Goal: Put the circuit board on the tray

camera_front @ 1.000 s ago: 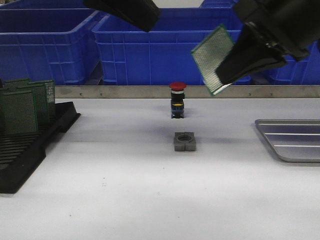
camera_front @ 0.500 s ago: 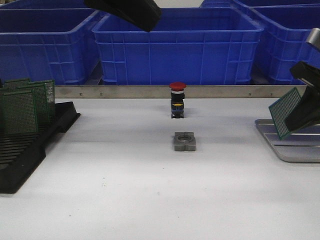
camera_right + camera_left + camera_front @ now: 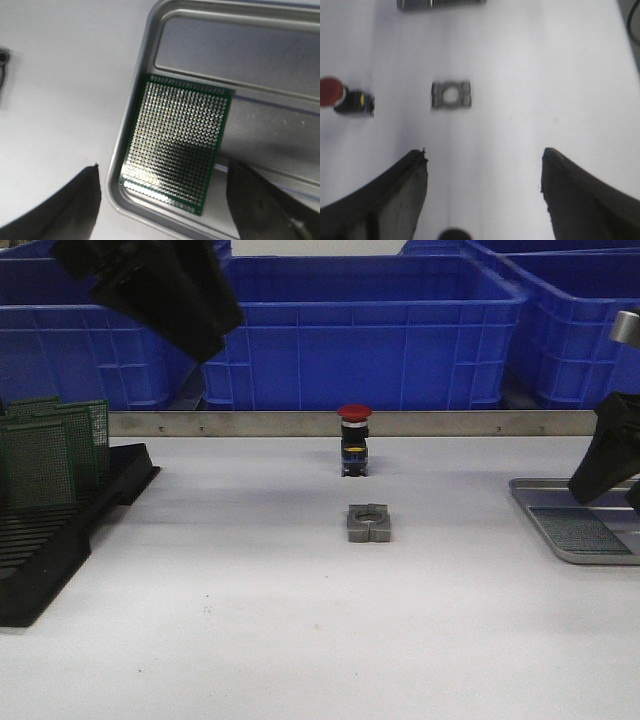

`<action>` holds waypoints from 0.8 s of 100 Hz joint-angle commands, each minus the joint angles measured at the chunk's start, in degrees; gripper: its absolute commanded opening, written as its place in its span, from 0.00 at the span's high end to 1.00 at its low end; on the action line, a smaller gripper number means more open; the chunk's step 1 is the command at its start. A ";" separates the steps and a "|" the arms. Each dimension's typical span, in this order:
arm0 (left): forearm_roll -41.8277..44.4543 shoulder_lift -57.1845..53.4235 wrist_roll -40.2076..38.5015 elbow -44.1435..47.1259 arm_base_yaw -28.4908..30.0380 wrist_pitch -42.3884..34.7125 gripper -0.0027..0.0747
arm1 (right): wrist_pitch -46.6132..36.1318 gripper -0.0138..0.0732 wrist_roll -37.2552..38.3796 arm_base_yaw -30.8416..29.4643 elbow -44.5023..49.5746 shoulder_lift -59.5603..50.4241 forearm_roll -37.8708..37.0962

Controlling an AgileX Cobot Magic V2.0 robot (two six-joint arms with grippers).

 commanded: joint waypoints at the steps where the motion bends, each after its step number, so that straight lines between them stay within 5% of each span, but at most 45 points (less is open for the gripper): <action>1: 5.11 -2.56 -0.78 -1.78 1.50 3.05 0.37 | 0.18 0.21 -0.63 -0.47 -2.16 -2.47 0.40; 38: 19.80 -2.45 -0.83 -1.78 8.70 2.83 0.37 | 0.91 0.21 -0.63 -0.47 -2.52 -2.47 0.50; 80: 20.71 1.25 -0.83 -1.78 11.65 -1.27 0.37 | 0.95 0.21 -0.63 -0.47 -2.52 -2.47 0.65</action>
